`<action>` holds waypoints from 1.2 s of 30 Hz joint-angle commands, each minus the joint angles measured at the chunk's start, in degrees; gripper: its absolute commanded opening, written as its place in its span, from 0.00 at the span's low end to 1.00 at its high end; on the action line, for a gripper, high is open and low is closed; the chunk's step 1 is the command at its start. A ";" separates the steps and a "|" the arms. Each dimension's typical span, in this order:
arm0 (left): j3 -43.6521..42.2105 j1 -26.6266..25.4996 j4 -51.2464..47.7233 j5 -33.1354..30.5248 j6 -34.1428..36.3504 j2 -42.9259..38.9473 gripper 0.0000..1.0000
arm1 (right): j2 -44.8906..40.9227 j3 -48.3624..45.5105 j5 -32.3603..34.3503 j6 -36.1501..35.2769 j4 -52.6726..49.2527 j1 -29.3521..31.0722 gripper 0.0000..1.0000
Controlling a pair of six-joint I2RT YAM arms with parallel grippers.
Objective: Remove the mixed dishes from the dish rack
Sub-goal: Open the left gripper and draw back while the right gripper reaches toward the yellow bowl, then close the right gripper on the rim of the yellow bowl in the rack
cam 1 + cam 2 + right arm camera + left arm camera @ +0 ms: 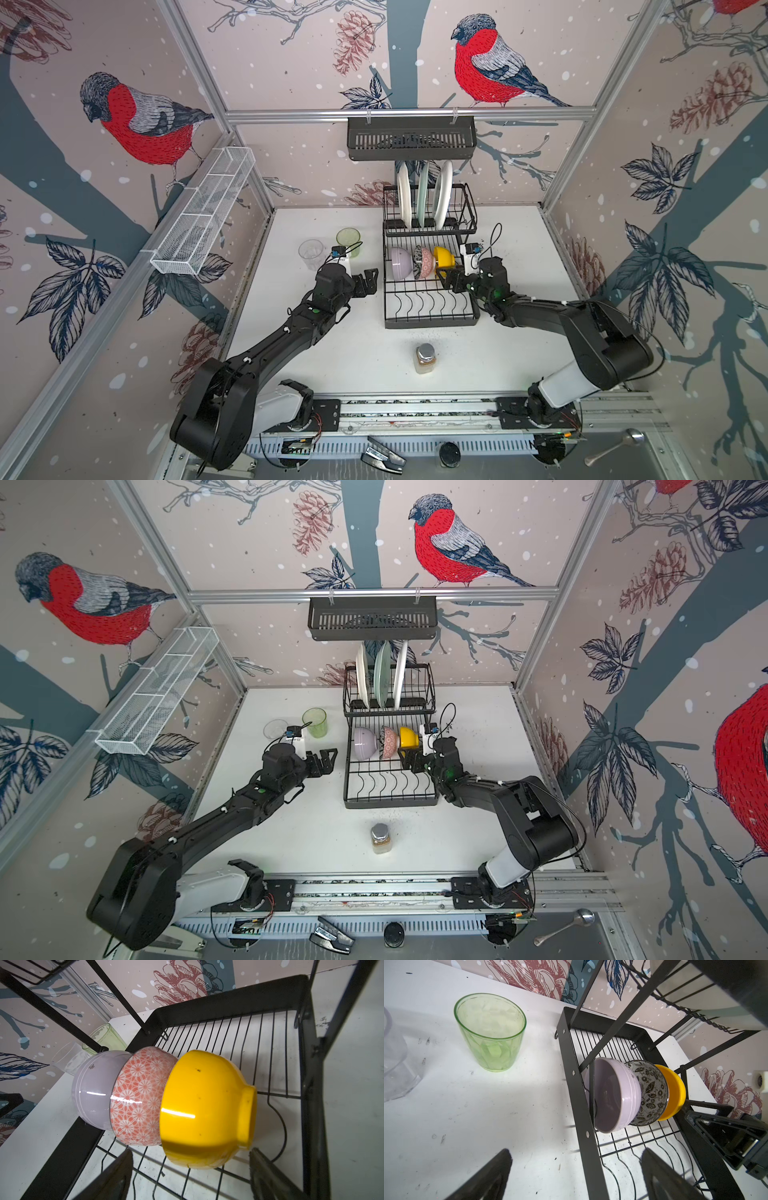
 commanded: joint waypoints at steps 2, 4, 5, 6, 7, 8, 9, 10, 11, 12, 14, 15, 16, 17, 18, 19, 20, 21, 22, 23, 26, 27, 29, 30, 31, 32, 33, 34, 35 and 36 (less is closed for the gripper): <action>0.03 -0.14 2.63 0.30 0.31 -0.67 0.97 | 0.44 0.30 2.71 -0.26 -0.85 0.34 0.88; 0.03 -0.13 2.74 0.46 0.24 -0.73 0.97 | 0.65 0.68 3.08 -0.35 -1.18 0.34 0.89; 0.00 -0.13 2.75 0.49 0.29 -0.70 0.97 | 0.88 0.85 2.89 -0.58 -1.22 0.29 0.89; 0.02 -0.13 2.63 0.57 0.26 -0.70 0.97 | 0.93 0.99 2.96 -0.64 -1.24 0.38 0.89; 0.03 -0.13 2.68 0.65 0.17 -0.70 0.97 | 1.05 1.20 3.06 -0.65 -1.19 0.51 0.89; 0.02 -0.13 2.75 0.74 0.23 -0.69 0.97 | 1.21 1.53 3.38 -0.76 -1.50 0.48 0.89; 0.07 -0.13 2.74 0.89 0.21 -0.70 0.97 | 1.32 1.82 3.66 -0.76 -1.84 0.55 0.89; 0.04 -0.13 2.60 1.00 0.19 -0.77 0.97 | 1.70 2.19 3.76 -0.77 -2.21 0.58 0.89; 0.11 -0.13 2.62 1.18 0.11 -0.71 0.97 | 2.00 2.51 3.64 -0.85 -2.49 0.60 0.89; 0.07 -0.13 2.65 1.26 0.11 -0.73 0.97 | 2.24 2.70 3.36 -0.85 -2.51 0.57 0.89; 0.20 -0.13 2.37 1.29 0.04 -0.83 0.97 | 3.08 3.43 2.99 -0.77 -3.03 0.56 0.88; 0.27 -0.13 2.39 1.32 -0.04 -0.90 0.97 | 3.36 3.82 2.98 -0.87 -3.39 0.60 0.88; 0.23 -0.22 2.31 1.37 -0.04 -0.94 0.97 | 3.71 4.09 2.94 -0.88 -3.55 0.56 0.87; 0.29 -0.22 2.16 1.34 -0.04 -1.03 0.97 | 3.87 4.25 2.89 -0.88 -3.47 0.58 0.86; 0.24 -0.22 2.13 1.32 -0.04 -1.14 0.97 | 4.03 4.42 2.89 -0.86 -3.46 0.56 0.86; 0.28 -0.31 2.00 1.28 -0.04 -1.19 0.97 | 4.29 4.62 2.80 -0.89 -3.46 0.66 0.86; 0.37 -0.31 1.83 1.26 -0.04 -1.21 0.97 | 4.64 4.96 2.78 -0.88 -3.67 0.73 0.86; 0.38 -0.35 1.74 1.32 -0.04 -1.26 0.97 | 4.87 5.29 2.95 -0.90 -4.15 0.81 0.85; 0.46 -0.40 1.64 1.13 0.05 -1.41 0.97 | 5.16 5.73 3.06 -1.14 -4.61 1.07 0.84; 0.47 -0.55 1.41 0.78 0.08 -1.57 0.97 | 5.37 5.92 3.24 -1.29 -4.78 1.31 0.83; 0.38 -0.92 1.34 0.05 0.40 -2.22 0.97 | 5.97 6.12 4.61 -1.56 -4.91 1.92 0.82; 0.34 -0.96 1.35 -0.04 0.42 -2.43 0.97 | 6.04 6.16 4.81 -1.53 -4.85 2.04 0.81; 0.11 -0.97 1.41 -0.26 0.49 -2.71 0.97 | 6.24 6.23 4.86 -1.46 -4.78 2.16 0.79; 0.13 -0.93 1.41 -0.23 0.47 -2.77 0.97 | 6.24 6.23 4.99 -1.44 -4.69 2.26 0.78; 0.17 -0.93 1.42 -0.15 0.49 -2.71 0.97 | 6.14 6.15 5.25 -1.47 -4.54 2.36 0.77; 0.18 -0.93 1.39 -0.11 0.41 -2.62 0.97 | 5.92 6.02 5.78 -1.52 -4.44 2.57 0.75; 0.20 -0.95 1.36 0.00 0.46 -2.45 0.97 | 5.81 5.96 6.36 -1.60 -4.49 2.75 0.74; 0.19 -0.96 1.48 0.13 0.49 -2.24 0.97 | 5.74 5.92 7.06 -1.70 -4.52 2.84 0.74; 0.29 -1.01 1.50 0.30 0.45 -2.14 0.97 | 5.63 5.80 7.43 -1.85 -4.45 2.93 0.73; 0.26 -1.01 1.60 0.40 0.38 -1.99 0.97 | 5.56 5.58 7.62 -1.92 -4.23 2.89 0.72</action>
